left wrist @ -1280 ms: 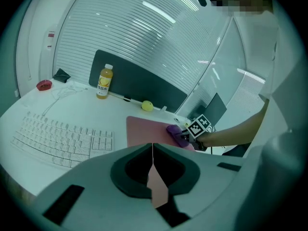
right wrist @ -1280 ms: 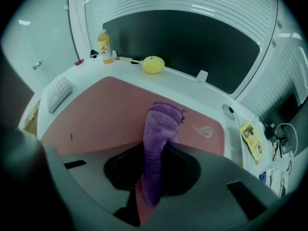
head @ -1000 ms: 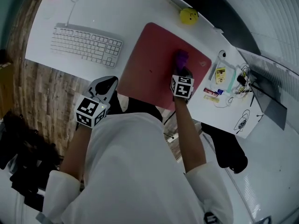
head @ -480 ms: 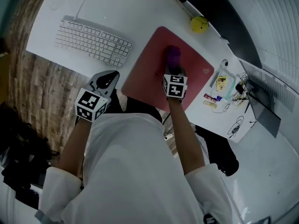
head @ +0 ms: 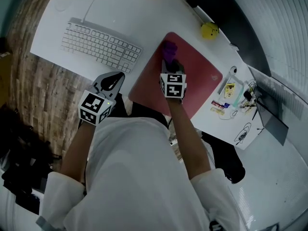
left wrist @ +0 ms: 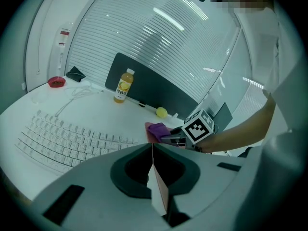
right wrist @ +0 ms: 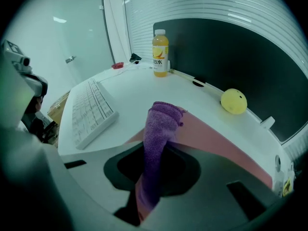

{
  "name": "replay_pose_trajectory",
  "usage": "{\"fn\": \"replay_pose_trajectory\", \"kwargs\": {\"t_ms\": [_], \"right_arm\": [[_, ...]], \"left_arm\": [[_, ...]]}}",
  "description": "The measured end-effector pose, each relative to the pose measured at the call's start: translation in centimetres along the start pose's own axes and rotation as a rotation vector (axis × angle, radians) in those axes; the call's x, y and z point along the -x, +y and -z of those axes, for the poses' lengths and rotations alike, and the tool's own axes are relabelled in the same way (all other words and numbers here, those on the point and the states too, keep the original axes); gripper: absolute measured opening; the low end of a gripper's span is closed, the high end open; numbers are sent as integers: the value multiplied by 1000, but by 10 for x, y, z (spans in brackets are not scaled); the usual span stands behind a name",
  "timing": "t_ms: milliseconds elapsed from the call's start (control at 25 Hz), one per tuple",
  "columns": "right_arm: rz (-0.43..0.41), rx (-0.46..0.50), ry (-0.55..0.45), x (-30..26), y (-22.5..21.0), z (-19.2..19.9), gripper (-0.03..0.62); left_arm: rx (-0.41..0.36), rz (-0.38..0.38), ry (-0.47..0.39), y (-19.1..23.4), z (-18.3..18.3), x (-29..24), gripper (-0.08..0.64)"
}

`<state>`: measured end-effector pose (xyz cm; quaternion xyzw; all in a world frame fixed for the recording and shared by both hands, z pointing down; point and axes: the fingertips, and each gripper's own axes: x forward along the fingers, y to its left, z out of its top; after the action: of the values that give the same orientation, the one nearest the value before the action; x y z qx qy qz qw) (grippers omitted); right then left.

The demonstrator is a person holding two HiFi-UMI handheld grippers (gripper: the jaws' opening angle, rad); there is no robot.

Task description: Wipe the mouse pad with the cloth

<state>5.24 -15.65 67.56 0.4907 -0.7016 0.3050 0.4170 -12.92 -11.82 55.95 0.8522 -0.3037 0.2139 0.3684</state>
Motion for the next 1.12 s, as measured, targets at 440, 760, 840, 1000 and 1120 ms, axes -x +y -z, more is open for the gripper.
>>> {"fn": "replay_pose_trajectory", "kwargs": {"t_ms": [440, 760, 840, 1000, 1120], "right_arm": [[-168, -42, -132, 11, 36, -69, 75], [-139, -190, -146, 2, -11, -56, 75], [-109, -201, -137, 1, -29, -43, 75], [-58, -223, -118, 3, -64, -17, 75], [-29, -246, -107, 7, -87, 1, 75]], "left_arm": [[-39, 31, 16, -4, -14, -12, 20], [-74, 50, 54, -21, -15, -24, 20], [-80, 54, 66, -27, -12, -28, 20], [-93, 64, 87, -40, -9, -37, 20], [-102, 77, 98, -52, -8, -47, 20]]}}
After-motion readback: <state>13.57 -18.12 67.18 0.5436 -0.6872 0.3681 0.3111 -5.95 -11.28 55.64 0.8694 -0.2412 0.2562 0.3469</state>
